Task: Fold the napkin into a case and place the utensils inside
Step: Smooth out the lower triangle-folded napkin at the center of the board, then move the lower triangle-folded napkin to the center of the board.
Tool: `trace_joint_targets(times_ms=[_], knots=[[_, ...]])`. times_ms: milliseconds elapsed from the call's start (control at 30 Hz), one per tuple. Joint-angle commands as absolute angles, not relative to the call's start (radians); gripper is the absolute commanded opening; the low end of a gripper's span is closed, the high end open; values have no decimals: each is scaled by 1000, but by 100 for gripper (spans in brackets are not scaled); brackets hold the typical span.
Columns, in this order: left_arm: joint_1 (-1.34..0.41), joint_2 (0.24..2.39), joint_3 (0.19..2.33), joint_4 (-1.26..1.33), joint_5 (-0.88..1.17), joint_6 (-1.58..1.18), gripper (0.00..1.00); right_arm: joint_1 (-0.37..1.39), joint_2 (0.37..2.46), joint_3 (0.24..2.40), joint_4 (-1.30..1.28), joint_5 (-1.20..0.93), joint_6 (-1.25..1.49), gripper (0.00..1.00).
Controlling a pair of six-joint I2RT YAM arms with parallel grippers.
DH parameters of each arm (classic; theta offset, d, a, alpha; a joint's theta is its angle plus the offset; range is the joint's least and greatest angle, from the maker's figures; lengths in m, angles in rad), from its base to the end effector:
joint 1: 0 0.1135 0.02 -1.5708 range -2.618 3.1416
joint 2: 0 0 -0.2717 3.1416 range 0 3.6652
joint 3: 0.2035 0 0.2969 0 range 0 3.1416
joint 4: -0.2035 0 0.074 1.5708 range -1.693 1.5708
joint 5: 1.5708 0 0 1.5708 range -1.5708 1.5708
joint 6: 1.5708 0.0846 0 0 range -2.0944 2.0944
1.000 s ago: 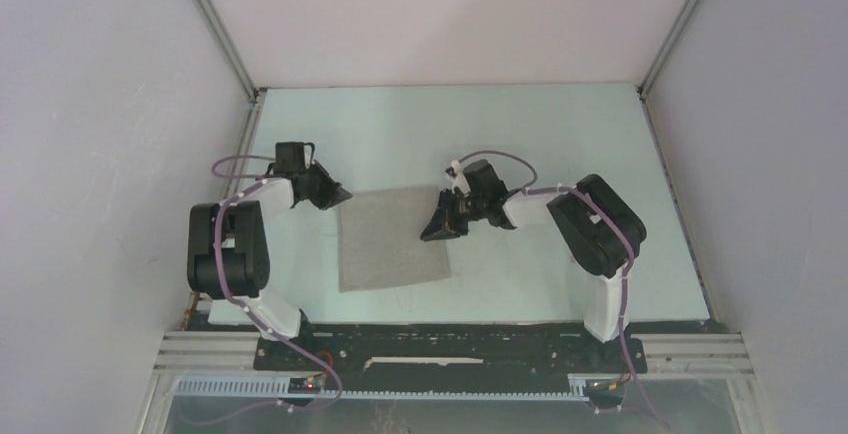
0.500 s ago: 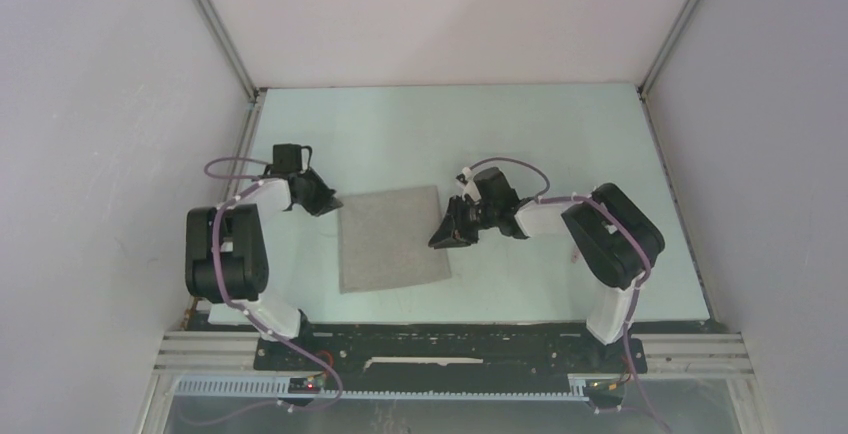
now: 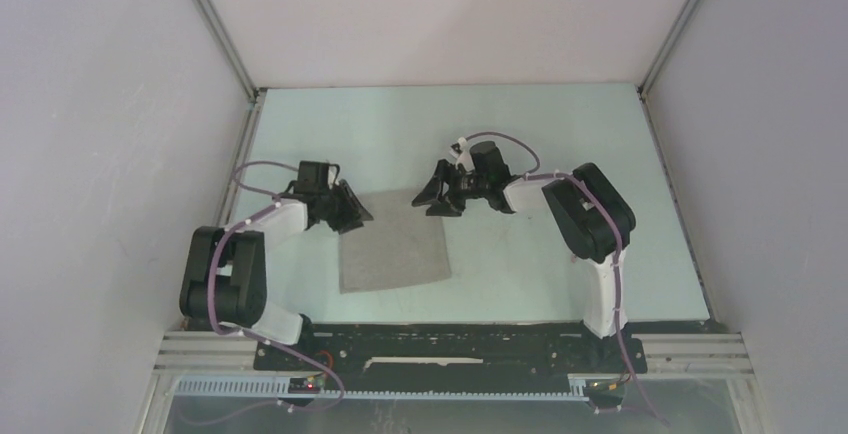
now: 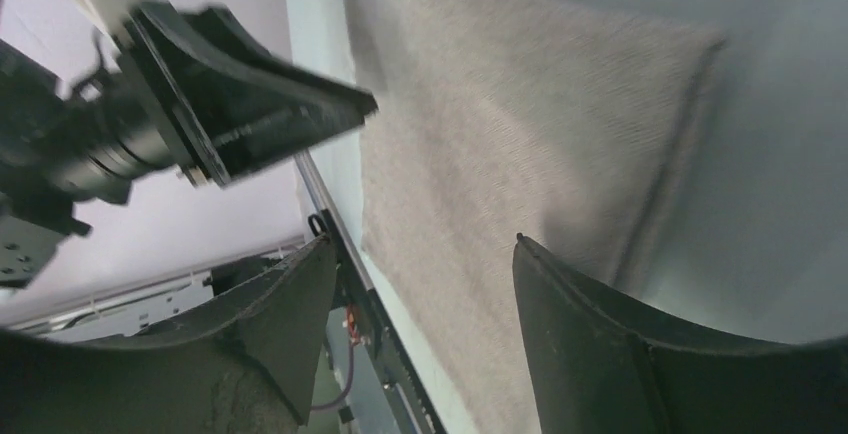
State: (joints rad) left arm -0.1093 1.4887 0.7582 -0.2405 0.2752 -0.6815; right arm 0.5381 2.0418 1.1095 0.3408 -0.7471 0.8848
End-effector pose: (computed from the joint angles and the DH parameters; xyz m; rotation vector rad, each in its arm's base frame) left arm 0.3375 -0.0602 0.1067 -0.6312 2.5431 -0.6464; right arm 0.3808 0.2942 0.0820 -0.0798 2.4495 1.5470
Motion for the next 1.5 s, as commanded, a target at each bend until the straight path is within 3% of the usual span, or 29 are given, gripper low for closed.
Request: trace_joint_targets(times_ms=[0, 233, 600, 700, 733, 1033, 1467], knots=[[-81, 1509, 654, -119, 317, -728, 43, 480, 2132, 1128, 428, -792, 915, 75], [-38, 1506, 609, -93, 312, -733, 46, 394, 2155, 1084, 358, -799, 843, 81], [-41, 1361, 745, -197, 408, -727, 56, 461, 1874, 1065, 79, -731, 680, 81], [-52, 1318, 780, -208, 454, -719, 60, 528, 1812, 1036, -92, -638, 607, 79], [-62, 1300, 795, -224, 459, -706, 71, 543, 1782, 1004, -102, -620, 603, 79], [-208, 1140, 849, -380, 423, -592, 79, 652, 1543, 665, 62, -559, 770, 77], [-242, 1085, 887, -513, 413, -513, 82, 702, 1628, 566, 301, -532, 936, 66]])
